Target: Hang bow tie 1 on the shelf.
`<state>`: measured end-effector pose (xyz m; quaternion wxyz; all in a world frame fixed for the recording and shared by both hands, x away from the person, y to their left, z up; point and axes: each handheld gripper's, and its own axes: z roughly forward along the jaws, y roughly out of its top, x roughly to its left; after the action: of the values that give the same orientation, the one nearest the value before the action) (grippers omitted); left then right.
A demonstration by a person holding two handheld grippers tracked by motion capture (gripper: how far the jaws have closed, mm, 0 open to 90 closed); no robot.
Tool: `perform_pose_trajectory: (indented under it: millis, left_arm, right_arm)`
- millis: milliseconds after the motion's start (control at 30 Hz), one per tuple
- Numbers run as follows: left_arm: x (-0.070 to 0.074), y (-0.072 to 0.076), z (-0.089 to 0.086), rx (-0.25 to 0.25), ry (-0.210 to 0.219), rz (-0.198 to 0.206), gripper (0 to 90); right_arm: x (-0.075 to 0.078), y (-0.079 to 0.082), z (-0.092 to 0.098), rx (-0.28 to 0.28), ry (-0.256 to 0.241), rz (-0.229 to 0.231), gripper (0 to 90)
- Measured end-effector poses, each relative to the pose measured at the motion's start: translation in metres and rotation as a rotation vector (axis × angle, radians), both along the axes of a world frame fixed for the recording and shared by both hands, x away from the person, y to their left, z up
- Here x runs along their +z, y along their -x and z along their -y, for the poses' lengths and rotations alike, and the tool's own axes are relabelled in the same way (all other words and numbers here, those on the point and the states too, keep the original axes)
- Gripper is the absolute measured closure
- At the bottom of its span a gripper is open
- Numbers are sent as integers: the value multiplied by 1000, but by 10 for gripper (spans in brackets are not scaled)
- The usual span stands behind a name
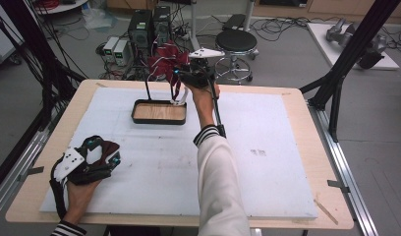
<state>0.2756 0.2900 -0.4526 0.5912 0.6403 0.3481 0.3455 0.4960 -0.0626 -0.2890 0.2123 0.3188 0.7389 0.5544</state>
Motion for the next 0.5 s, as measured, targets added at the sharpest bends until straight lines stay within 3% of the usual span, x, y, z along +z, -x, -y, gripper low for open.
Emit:
perform_pose_trajectory:
  millis: [500]
  left_arm:
    - [0, 0, 0, -2, -3, -1, 145]
  right_arm:
    - [-3, -12, -6, -44, 13, -3, 682]
